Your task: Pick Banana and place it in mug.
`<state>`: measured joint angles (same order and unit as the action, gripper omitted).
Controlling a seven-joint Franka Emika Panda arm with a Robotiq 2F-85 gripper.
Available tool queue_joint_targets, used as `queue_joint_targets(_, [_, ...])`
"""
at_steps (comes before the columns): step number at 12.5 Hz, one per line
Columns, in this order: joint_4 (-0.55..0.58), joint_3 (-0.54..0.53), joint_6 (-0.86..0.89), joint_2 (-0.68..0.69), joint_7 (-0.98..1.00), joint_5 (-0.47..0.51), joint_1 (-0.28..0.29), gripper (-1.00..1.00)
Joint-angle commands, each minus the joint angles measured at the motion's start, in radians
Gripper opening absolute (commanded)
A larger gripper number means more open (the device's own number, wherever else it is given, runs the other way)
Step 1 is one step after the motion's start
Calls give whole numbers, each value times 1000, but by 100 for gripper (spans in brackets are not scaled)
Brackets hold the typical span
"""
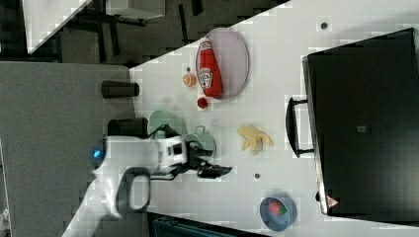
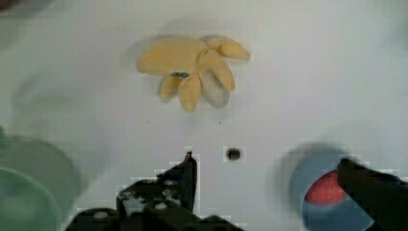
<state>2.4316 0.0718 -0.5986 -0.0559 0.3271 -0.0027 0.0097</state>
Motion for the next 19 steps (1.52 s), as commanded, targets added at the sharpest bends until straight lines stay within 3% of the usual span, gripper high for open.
queue_joint_targets(1, [-15,5,-160,47,260,-4,17,100])
queue_joint_targets(5, [-16,4,-303,252,459,-4,17,100])
queue_joint_targets(11, [-18,-1,-532,435,462,-4,18,100])
queue_joint_targets(12, [-17,-4,-532,442,462,-4,18,93])
queue_joint_targets(17, [-22,-4,-539,432,462,-4,18,-43])
queue_joint_targets(19, [-25,1,-538,404,459,-3,17,-46])
